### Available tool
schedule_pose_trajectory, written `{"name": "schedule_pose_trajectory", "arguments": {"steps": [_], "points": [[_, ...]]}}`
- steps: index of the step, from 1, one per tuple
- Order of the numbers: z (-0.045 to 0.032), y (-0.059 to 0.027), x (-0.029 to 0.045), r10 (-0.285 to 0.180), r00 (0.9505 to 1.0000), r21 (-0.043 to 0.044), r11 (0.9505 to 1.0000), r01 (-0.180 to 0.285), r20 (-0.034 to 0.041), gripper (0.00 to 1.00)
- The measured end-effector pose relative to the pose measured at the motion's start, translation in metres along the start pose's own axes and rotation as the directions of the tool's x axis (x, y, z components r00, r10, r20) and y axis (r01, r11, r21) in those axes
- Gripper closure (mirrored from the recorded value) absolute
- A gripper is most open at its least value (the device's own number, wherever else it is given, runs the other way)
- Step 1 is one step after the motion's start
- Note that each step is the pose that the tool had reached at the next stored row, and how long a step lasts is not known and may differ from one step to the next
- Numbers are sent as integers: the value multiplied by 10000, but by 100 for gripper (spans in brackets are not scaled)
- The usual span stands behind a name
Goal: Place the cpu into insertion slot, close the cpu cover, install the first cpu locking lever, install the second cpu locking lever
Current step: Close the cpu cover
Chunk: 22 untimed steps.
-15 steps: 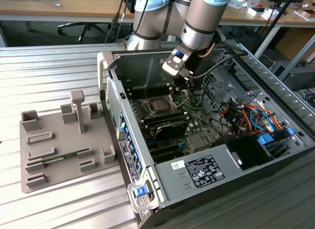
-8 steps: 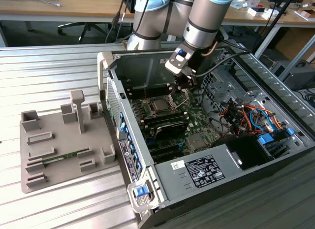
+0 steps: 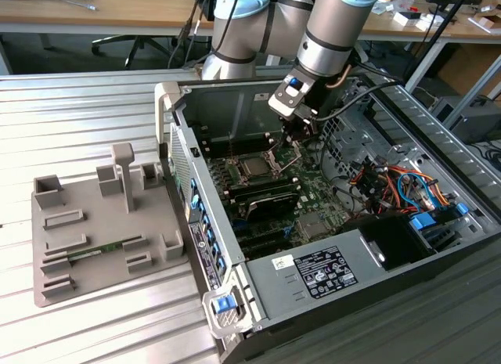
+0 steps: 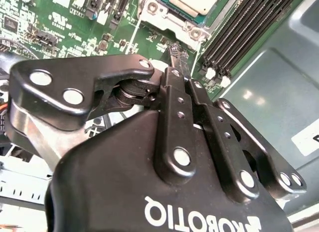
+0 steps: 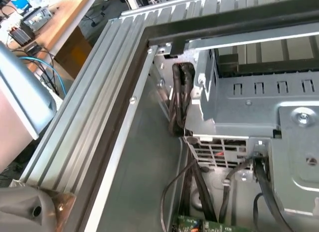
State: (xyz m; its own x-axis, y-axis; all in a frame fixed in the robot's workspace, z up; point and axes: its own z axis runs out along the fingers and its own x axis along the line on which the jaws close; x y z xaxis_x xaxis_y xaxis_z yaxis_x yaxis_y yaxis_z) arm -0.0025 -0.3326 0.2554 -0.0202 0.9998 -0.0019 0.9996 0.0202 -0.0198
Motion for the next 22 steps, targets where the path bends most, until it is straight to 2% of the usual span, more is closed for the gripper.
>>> {"name": "schedule_pose_trajectory", "arguments": {"steps": [2, 3, 5, 9, 11, 16, 17, 19, 21, 22], "points": [[-1, 43, -1, 0, 10000, 50, 10000, 0, -1, 90], [-1, 100, -2, -2, 10000, 119, 9999, 2, -4, 90], [-4, 155, -3, -6, 10000, 181, 9998, 6, -6, 90], [-87, 172, -3, -10, 10000, 192, 9998, 10, -4, 90], [-97, 201, -4, -17, 10000, 228, 9997, 17, -9, 90], [-103, 447, -9, -78, 10000, 623, 9980, 78, -14, 90], [-104, 514, -10, -85, 10000, 737, 9972, 87, -18, 90], [-102, 609, -11, -94, 10000, 911, 9958, 95, -23, 90], [-84, 645, -10, -93, 10000, 1026, 9947, 95, -28, 90], [-49, 656, -10, -93, 10000, 1086, 9940, 95, -29, 90]]}}
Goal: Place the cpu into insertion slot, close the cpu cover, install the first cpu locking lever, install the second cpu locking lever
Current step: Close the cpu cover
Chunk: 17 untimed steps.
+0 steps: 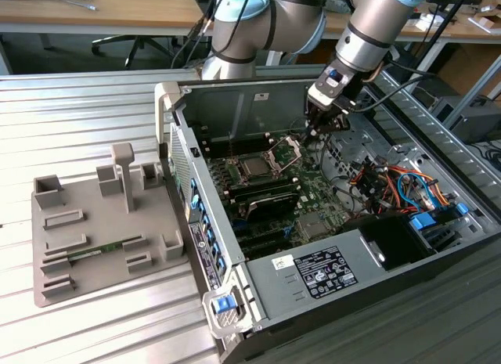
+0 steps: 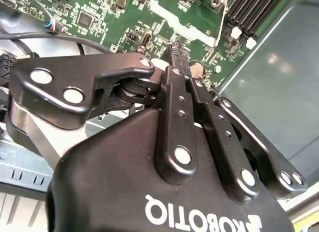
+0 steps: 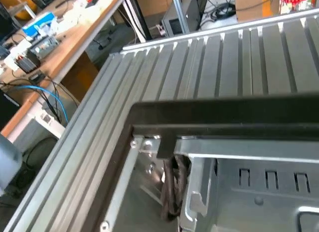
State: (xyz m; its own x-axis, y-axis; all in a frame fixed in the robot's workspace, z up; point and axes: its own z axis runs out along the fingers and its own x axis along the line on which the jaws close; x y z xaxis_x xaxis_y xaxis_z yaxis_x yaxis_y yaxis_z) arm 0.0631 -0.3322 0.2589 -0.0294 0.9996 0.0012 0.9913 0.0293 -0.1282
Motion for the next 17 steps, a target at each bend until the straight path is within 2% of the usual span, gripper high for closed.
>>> {"name": "schedule_pose_trajectory", "arguments": {"steps": [3, 5, 6, 10, 12, 17], "points": [[55, 6, 1, 1, 10000, 24, 10000, -1, -2, 90], [64, -29, 2, -1, 10000, 26, 10000, 1, 0, 90], [75, -110, 4, 0, 10000, 21, 10000, 0, -6, 90], [102, -319, 10, -5, 10000, -11, 10000, 5, -36, 90], [110, -382, 12, -6, 10000, -26, 10000, 6, -53, 90], [144, -622, 19, -17, 9999, -96, 10000, 16, -117, 90]]}}
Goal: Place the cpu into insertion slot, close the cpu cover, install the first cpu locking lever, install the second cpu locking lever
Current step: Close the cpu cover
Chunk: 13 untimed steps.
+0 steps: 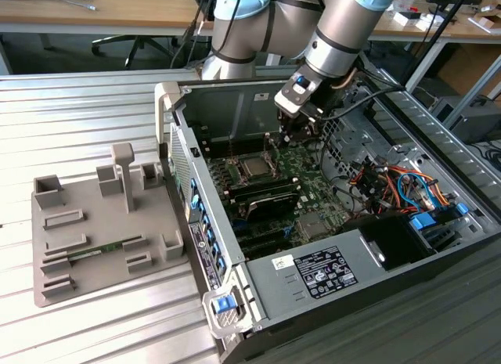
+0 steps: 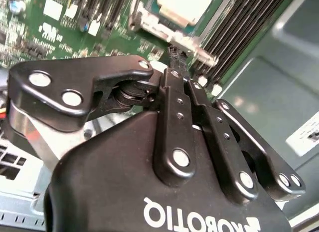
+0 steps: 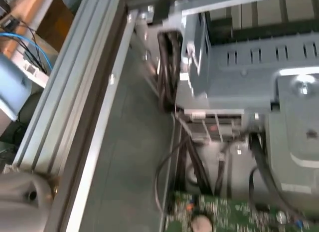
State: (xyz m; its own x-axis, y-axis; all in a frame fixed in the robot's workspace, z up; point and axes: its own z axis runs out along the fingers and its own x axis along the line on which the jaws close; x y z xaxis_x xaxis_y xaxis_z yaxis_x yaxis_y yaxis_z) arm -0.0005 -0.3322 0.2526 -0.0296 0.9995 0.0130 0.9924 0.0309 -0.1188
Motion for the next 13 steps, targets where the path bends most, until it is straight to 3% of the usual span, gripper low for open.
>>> {"name": "schedule_pose_trajectory", "arguments": {"steps": [2, 3, 4, 8, 10, 13], "points": [[26, -111, 3, -16, 10000, -21, 10000, 16, -77, 90], [44, -136, 4, -91, 9999, -23, 10000, 90, -138, 90], [67, -143, 4, -312, 9994, -21, 9995, 312, -152, 90], [157, -194, 4, -687, 9975, -16, 9976, 687, -146, 90], [209, -317, 0, -696, 9975, -21, 9976, 696, -145, 90], [282, -424, -13, -696, 9975, -25, 9976, 696, -147, 90]]}}
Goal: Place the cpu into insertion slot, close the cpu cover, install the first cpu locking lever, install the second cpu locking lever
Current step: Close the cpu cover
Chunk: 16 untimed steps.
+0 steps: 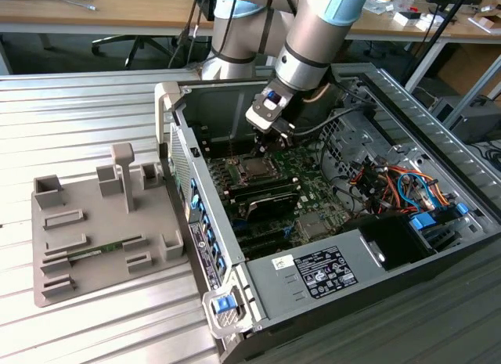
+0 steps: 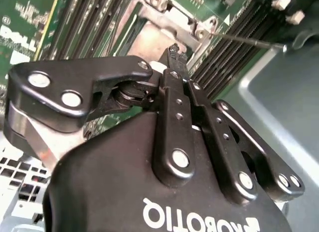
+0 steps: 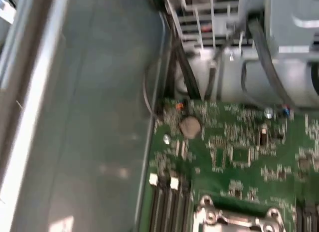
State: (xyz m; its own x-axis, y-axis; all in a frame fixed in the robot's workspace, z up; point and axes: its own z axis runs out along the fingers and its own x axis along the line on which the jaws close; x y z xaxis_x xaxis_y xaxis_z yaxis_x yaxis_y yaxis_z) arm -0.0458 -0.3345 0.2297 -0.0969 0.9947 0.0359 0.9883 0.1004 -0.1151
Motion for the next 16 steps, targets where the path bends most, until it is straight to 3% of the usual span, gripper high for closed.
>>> {"name": "schedule_pose_trajectory", "arguments": {"steps": [2, 8, 12, 16], "points": [[83, -66, -8, -1, 10000, 0, 10000, 1, 1, 90], [238, -102, -25, -3, 10000, 0, 10000, 3, 0, 90], [258, -110, -33, -3, 10000, 2, 10000, 3, 3, 90], [157, -121, -29, -4, 10000, 0, 10000, 4, 1, 90]]}}
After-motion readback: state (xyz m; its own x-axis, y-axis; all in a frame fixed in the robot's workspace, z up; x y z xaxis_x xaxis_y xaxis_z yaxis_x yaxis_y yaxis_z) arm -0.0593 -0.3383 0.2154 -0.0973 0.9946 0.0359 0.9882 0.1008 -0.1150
